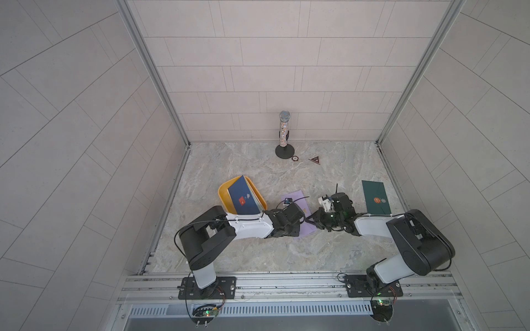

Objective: Put the sealed envelopes into the storage box
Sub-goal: Pick up the envelope from the center of the board, then place the envelope in the storage box.

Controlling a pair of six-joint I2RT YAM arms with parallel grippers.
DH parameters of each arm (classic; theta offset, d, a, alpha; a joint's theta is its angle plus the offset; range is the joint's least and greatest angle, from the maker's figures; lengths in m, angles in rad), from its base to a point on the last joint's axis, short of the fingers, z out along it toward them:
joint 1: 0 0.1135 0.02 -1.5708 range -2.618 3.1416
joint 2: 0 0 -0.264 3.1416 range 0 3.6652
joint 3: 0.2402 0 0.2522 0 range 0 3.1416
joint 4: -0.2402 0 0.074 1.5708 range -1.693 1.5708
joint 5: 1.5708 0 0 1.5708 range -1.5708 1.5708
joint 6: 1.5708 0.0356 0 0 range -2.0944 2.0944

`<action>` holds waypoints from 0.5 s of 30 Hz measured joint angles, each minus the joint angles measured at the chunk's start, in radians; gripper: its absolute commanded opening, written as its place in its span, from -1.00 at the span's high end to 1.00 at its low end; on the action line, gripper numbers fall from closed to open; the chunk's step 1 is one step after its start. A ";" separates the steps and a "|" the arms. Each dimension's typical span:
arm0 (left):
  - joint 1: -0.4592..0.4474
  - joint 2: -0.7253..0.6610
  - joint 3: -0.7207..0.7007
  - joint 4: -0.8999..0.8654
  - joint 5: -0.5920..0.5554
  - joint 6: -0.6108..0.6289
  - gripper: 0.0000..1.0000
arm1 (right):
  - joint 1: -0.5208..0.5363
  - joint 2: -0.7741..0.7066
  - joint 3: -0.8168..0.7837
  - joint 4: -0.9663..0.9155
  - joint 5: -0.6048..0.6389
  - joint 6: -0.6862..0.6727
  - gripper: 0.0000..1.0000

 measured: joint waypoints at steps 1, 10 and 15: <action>0.000 -0.003 -0.005 0.003 0.000 0.000 0.30 | -0.001 0.000 0.002 0.003 -0.007 -0.008 1.00; -0.007 -0.177 -0.069 -0.167 0.018 0.026 -0.06 | -0.002 -0.192 0.106 -0.264 0.040 -0.198 1.00; -0.002 -0.415 -0.059 -0.332 -0.050 0.047 -0.20 | 0.007 -0.313 0.249 -0.442 0.101 -0.294 1.00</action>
